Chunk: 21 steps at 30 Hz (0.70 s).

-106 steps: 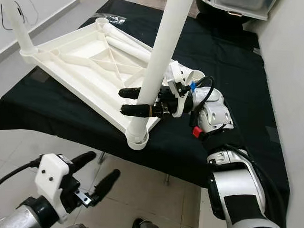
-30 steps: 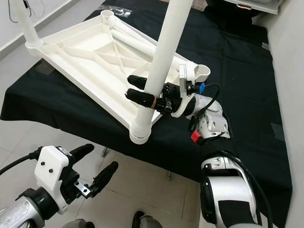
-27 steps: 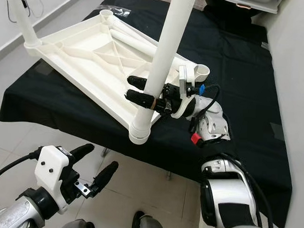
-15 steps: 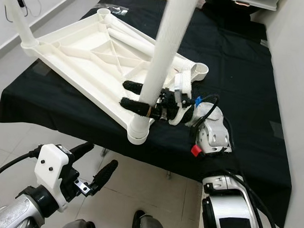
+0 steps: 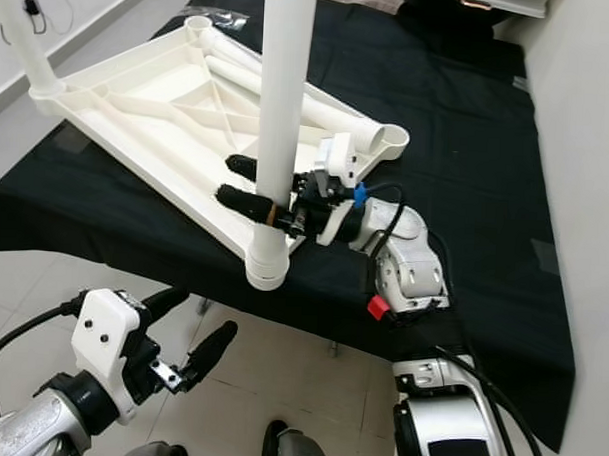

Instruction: Building children table

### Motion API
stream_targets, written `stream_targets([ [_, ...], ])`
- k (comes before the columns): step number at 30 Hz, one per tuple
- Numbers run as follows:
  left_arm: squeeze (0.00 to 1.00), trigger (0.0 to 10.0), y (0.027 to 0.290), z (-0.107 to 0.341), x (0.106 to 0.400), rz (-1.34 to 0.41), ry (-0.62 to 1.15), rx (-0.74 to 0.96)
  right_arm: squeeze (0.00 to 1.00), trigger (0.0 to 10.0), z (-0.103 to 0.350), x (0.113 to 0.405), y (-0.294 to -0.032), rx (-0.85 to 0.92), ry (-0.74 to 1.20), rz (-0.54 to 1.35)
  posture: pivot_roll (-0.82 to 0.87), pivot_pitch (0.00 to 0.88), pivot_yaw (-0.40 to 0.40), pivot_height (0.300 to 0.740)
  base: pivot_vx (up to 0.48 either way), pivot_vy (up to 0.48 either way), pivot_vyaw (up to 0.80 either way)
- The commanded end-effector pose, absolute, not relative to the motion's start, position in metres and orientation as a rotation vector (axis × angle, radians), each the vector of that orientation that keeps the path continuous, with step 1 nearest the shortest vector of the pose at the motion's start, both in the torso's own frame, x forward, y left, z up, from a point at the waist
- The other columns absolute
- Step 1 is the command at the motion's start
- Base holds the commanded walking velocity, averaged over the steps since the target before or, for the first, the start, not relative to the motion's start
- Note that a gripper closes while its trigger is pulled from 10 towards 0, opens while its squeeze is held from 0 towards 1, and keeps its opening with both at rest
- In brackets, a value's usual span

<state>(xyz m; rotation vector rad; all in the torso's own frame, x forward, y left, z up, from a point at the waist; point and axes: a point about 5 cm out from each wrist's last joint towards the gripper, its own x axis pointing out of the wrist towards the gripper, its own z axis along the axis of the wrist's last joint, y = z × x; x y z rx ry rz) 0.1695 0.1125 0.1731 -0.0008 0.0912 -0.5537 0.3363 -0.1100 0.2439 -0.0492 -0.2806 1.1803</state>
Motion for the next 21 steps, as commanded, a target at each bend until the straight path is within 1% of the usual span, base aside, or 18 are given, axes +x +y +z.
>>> stream_targets([
  [1,0.00,10.0,0.113,0.169,0.168,-0.552,0.110,0.001,0.00,10.0,0.204,0.348,-0.121,-0.062,-0.076,0.987,0.15,0.215,-0.091,0.740,0.000,0.000,0.00],
  [3,0.00,10.0,0.115,0.169,0.171,-0.544,0.103,0.010,0.00,10.0,0.205,0.350,-0.124,-0.051,-0.106,0.872,0.15,0.211,-0.090,0.740,0.000,0.000,0.00],
  [9,0.00,10.0,0.118,0.170,0.173,-0.535,0.097,0.019,0.00,10.0,0.202,0.344,-0.125,-0.029,-0.126,0.831,0.15,0.211,-0.088,0.740,0.000,0.000,0.00],
  [13,0.00,10.0,0.121,0.169,0.175,-0.536,0.099,0.030,0.00,10.0,0.200,0.334,-0.126,-0.037,-0.154,0.817,0.14,0.215,-0.084,0.740,0.000,0.000,0.00],
  [16,0.00,10.0,0.121,0.170,0.176,-0.536,0.093,0.035,0.00,10.0,0.197,0.335,-0.127,-0.036,-0.117,0.720,0.14,0.213,-0.087,0.740,0.000,0.000,0.00],
  [17,0.00,10.0,0.121,0.170,0.176,-0.536,0.093,0.035,0.00,10.0,0.197,0.335,-0.127,-0.036,-0.117,0.720,0.14,0.213,-0.087,0.740,0.000,0.000,0.00],
  [20,0.00,10.0,0.122,0.171,0.179,-0.533,0.085,0.037,0.00,10.0,0.199,0.345,-0.128,-0.014,-0.074,0.556,0.14,0.218,-0.087,0.740,0.000,0.000,0.00],
  [21,0.00,10.0,0.122,0.171,0.179,-0.533,0.085,0.037,0.00,10.0,0.199,0.345,-0.128,-0.014,-0.074,0.556,0.14,0.218,-0.087,0.740,0.000,0.000,0.00],
])
